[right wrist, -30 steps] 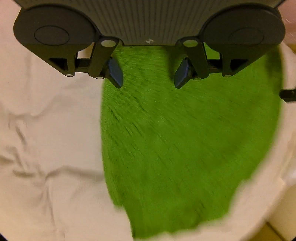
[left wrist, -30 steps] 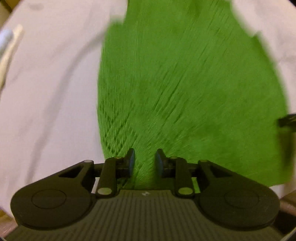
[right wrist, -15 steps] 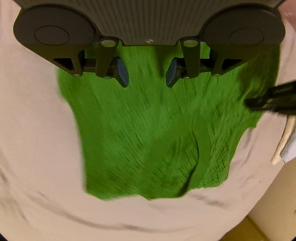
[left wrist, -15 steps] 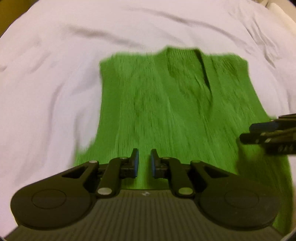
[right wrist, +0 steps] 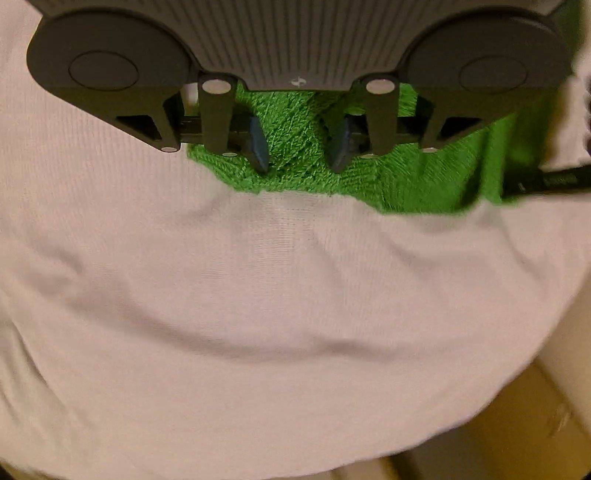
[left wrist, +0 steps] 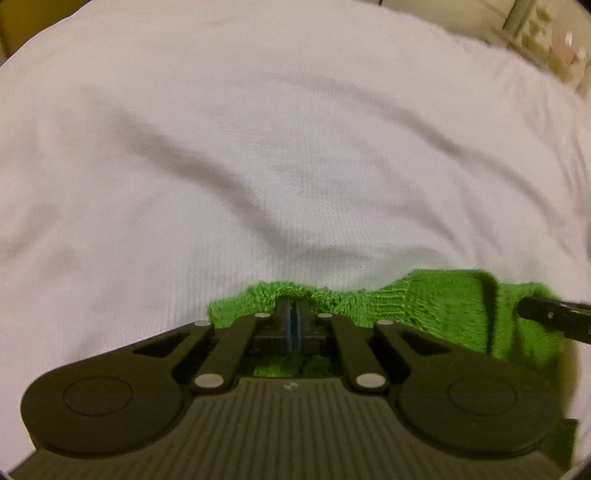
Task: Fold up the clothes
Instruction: 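Open both grippers and smooth the vest flat on the bed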
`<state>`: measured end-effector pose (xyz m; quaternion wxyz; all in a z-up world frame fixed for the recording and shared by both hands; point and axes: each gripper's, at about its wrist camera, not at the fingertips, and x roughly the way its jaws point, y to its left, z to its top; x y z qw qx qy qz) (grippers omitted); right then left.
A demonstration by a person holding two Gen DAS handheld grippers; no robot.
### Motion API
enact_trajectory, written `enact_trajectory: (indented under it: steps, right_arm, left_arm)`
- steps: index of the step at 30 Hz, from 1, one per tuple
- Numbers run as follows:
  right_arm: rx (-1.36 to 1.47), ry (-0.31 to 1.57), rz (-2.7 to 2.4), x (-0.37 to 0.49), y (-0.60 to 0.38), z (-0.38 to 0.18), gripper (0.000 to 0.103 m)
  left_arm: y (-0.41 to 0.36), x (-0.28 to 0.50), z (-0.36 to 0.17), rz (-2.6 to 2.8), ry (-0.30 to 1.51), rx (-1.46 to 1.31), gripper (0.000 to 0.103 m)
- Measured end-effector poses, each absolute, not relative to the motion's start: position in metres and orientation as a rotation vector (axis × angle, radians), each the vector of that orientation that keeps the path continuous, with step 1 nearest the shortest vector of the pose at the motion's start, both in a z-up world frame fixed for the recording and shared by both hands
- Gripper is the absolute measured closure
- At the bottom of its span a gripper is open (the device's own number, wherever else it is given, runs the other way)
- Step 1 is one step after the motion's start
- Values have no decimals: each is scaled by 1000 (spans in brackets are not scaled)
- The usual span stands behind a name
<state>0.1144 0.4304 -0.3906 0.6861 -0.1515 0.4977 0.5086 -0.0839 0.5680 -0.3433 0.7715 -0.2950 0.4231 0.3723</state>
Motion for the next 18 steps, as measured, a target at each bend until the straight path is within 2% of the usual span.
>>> enact_trajectory:
  steps: [2, 3, 4, 10, 14, 18]
  right_arm:
    - [-278, 1120, 1112, 113, 406, -377, 54]
    - [-261, 1116, 1099, 111, 392, -369, 44]
    - [-259, 1104, 1092, 105, 376, -363, 42]
    - [-487, 1055, 1127, 35, 271, -366, 43]
    - [-668, 1092, 1113, -11, 202, -393, 44]
    - [-649, 1082, 1133, -22, 138, -398, 40]
  left_arm:
    - [546, -105, -331, 800, 917, -622, 97]
    - [529, -115, -324, 797, 918, -604, 95]
    - [510, -126, -319, 796, 921, -582, 95]
    - [389, -205, -312, 786, 1022, -525, 95]
    - [328, -267, -316, 858, 1029, -652, 93]
    - [288, -309, -325, 927, 986, -670, 92]
